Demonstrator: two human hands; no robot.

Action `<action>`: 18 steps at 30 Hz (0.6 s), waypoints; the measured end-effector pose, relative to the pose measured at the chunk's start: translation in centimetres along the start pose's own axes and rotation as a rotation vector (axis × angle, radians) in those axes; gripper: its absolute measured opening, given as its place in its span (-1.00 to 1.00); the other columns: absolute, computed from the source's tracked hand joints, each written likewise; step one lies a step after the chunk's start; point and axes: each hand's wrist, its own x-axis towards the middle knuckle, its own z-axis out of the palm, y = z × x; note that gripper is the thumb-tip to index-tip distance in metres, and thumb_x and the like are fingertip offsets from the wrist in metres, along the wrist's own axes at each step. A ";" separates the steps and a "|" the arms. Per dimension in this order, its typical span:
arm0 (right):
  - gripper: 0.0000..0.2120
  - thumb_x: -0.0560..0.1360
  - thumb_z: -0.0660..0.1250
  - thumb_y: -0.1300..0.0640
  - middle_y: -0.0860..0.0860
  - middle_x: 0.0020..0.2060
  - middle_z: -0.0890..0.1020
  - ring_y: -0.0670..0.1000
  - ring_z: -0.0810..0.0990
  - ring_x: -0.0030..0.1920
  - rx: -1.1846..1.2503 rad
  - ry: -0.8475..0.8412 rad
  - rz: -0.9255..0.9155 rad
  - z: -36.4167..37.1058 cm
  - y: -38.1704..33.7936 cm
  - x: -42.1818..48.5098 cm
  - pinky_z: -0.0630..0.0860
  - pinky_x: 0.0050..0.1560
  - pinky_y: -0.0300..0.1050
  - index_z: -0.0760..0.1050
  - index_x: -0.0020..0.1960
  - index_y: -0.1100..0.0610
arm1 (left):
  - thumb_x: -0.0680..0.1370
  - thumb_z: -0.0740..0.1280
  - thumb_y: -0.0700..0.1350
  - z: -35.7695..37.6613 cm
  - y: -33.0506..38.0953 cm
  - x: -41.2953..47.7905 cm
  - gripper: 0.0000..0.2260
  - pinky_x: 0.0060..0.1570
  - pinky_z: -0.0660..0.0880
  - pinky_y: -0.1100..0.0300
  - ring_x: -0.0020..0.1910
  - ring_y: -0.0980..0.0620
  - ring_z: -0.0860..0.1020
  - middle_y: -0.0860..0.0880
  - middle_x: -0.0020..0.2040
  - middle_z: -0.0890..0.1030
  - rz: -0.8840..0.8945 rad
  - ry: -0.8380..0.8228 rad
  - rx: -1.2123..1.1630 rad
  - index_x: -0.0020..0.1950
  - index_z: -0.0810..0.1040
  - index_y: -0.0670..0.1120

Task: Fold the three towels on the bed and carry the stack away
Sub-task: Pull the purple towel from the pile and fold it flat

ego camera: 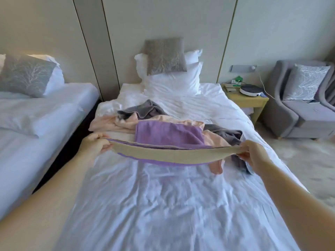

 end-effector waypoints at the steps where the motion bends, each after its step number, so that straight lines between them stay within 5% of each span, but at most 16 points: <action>1: -0.85 0.49 0.15 0.26 0.09 -0.33 0.46 0.05 0.45 -0.35 0.006 -0.008 0.034 -0.7 2.2 -1.3 0.42 -0.37 -0.13 0.41 -0.22 0.14 | 0.46 0.21 -0.46 -0.9 -2.2 -1.4 -0.76 -0.30 0.59 0.32 -0.23 -0.03 0.56 -0.21 -0.12 0.55 -0.047 0.000 0.030 -0.17 0.49 -0.13; 9: -0.90 0.39 0.33 0.39 0.19 -0.28 0.54 0.07 0.49 -0.29 -0.438 -0.180 0.030 -7.6 15.9 -11.2 0.46 -0.21 -0.12 0.56 -0.23 0.24 | 0.44 0.20 -0.48 -7.0 -15.1 -14.4 -0.75 -0.41 0.55 0.37 -0.46 0.12 0.58 -0.16 -0.28 0.53 -0.235 0.033 0.166 -0.21 0.49 -0.14; 12: -0.86 0.38 0.36 0.38 0.17 -0.21 0.59 0.09 0.51 -0.22 -0.507 -0.235 0.022 -10.7 20.3 -15.1 0.46 -0.14 -0.06 0.59 -0.15 0.18 | 0.46 0.21 -0.43 -8.6 -19.5 -19.5 -0.79 -0.37 0.53 0.37 -0.33 0.04 0.52 -0.14 -0.25 0.52 -0.258 0.033 0.137 -0.21 0.49 -0.14; 16: -0.88 0.39 0.42 0.28 0.04 -0.31 0.56 -0.01 0.40 -0.40 -0.601 -0.195 -0.045 -14.4 25.5 -19.6 0.32 -0.43 -0.26 0.60 -0.14 0.09 | 0.51 0.34 -0.25 -10.5 -24.9 -25.1 -0.88 -0.28 0.52 0.31 -0.28 0.05 0.50 -0.10 -0.23 0.53 -0.273 0.077 0.090 -0.21 0.51 -0.09; 18: -0.86 0.40 0.42 0.28 0.03 -0.30 0.56 -0.02 0.42 -0.38 -0.624 -0.161 -0.097 -15.6 27.9 -21.2 0.32 -0.40 -0.24 0.58 -0.18 0.05 | 0.48 0.39 -0.27 -11.5 -28.0 -27.4 -0.86 -0.18 0.50 0.25 -0.25 0.05 0.51 -0.09 -0.21 0.55 -0.249 0.044 0.166 -0.21 0.51 -0.08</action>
